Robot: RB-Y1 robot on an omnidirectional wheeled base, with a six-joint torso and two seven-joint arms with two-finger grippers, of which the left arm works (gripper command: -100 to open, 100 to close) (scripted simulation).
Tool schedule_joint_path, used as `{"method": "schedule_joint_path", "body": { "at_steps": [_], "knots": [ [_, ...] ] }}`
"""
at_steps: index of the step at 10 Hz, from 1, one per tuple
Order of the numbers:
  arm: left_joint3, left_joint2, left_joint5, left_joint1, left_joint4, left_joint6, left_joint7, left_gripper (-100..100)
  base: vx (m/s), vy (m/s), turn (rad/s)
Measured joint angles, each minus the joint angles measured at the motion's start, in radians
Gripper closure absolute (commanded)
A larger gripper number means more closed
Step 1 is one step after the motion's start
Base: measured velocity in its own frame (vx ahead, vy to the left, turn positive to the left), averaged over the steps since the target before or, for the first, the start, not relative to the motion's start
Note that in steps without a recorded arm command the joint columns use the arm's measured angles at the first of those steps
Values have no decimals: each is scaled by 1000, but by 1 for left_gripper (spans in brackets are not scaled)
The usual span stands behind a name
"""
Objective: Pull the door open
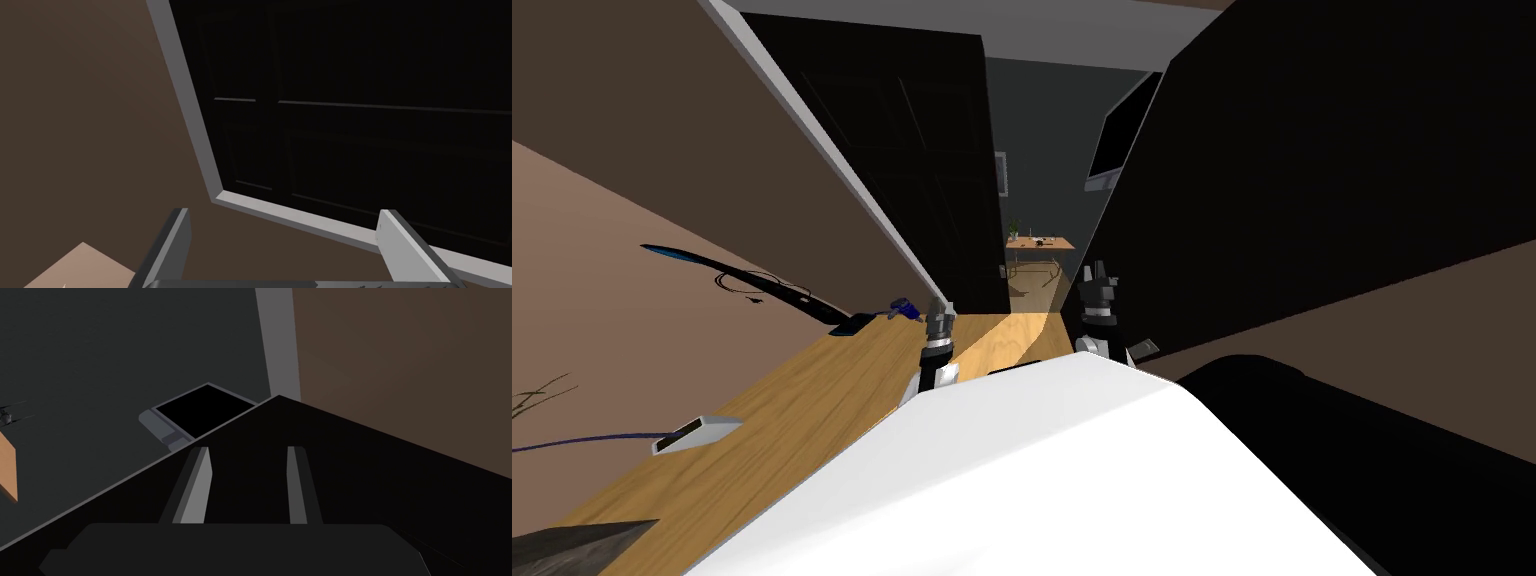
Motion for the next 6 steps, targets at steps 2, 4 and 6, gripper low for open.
{"method": "schedule_joint_path", "body": {
  "at_steps": [2,4,6],
  "knots": [
    [7,13,3,-24,65,-14,12,-100,111,-51,-26],
    [8,20,1,-44,116,-18,19,-100,102,-53,-32],
    [10,26,0,-66,179,-29,26,-100,106,-53,-35]
  ]
}}
